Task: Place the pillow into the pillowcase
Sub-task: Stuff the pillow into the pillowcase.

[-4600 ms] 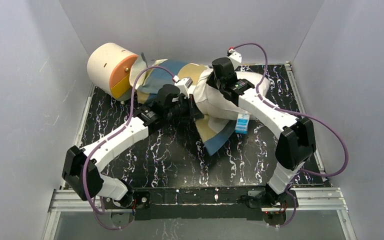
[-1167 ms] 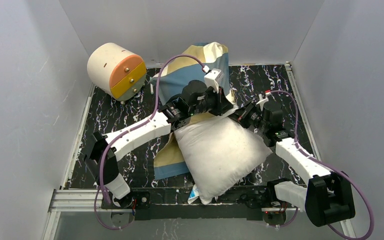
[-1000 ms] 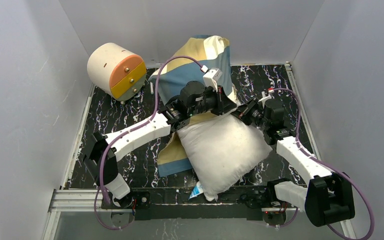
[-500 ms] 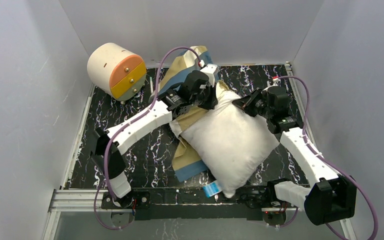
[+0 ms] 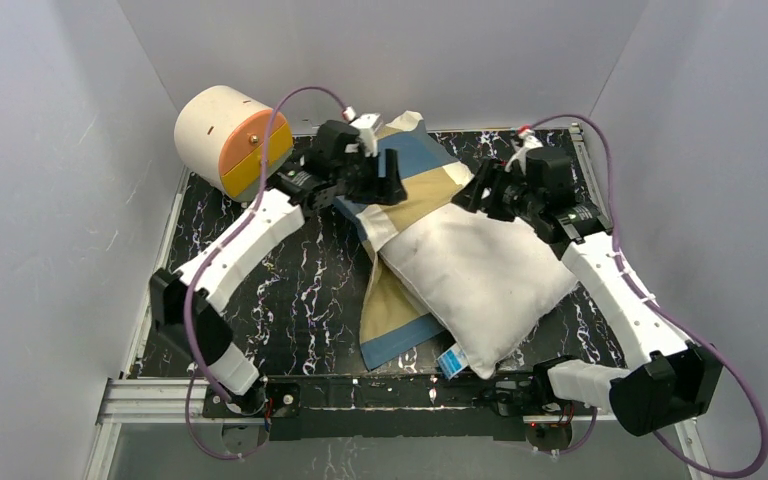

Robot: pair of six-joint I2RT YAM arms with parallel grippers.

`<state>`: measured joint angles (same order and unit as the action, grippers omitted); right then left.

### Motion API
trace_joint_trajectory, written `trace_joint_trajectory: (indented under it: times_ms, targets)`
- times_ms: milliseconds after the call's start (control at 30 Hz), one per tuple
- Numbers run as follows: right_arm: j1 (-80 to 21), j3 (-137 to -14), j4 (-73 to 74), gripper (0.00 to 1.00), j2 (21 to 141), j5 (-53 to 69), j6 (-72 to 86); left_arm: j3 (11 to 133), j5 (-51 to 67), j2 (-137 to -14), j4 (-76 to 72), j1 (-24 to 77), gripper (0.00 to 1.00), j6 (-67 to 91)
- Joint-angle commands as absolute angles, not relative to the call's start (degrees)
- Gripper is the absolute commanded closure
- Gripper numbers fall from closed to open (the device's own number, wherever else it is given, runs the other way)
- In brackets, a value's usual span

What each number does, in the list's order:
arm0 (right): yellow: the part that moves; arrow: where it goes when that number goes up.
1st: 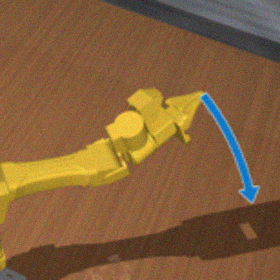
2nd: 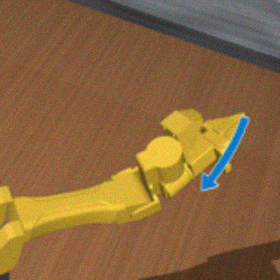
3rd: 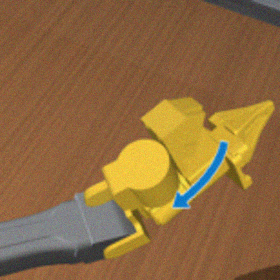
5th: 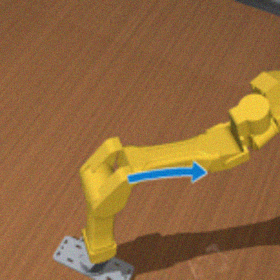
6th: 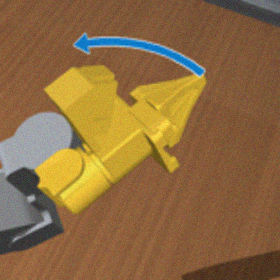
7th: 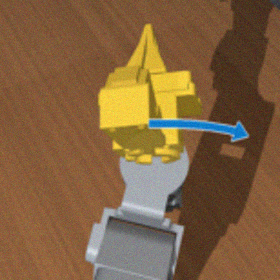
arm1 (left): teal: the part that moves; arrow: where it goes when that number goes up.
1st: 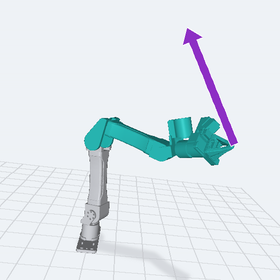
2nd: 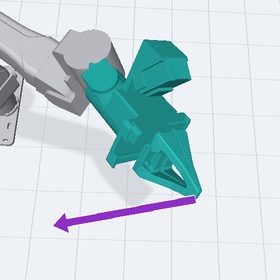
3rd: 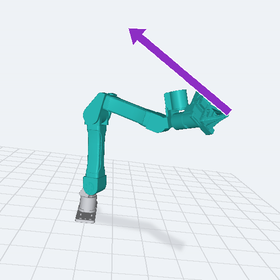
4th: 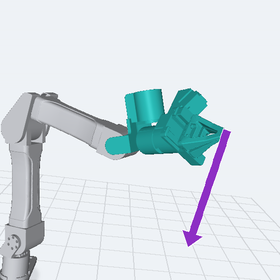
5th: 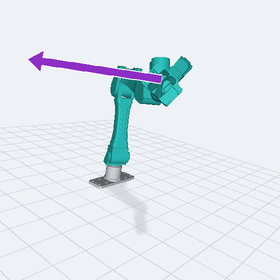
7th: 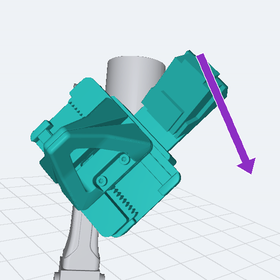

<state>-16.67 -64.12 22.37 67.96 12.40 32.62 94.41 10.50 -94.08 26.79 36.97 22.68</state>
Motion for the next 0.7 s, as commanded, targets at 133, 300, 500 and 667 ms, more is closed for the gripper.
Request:
trace_joint_trajectory:
  times_ms: [133, 300, 500, 667]
  targets:
    - [-36.9, -72.4, 33.3, 0.07, 72.1, 1.9, 18.3, 71.7, 13.7, -76.1, 24.6, 28.2, 0.27, 26.6]
    - [-49.7, -76.5, 34.1, 0.02, 77.7, -13.5, 6.8, 57.0, 17.6, -70.2, 13.0, 27.4, 0.23, 33.0]
    - [-53.6, -77.5, 32.4, 0.02, 81.8, -21.8, 2.2, 47.9, 17.9, -68.1, 6.1, 27.4, 0.22, 35.8]
    - [-56.9, -79.5, 36.7, 0.01, 87.1, -28.1, 2.7, 42.8, 17.8, -68.6, 1.1, 27.4, 0.21, 36.3]
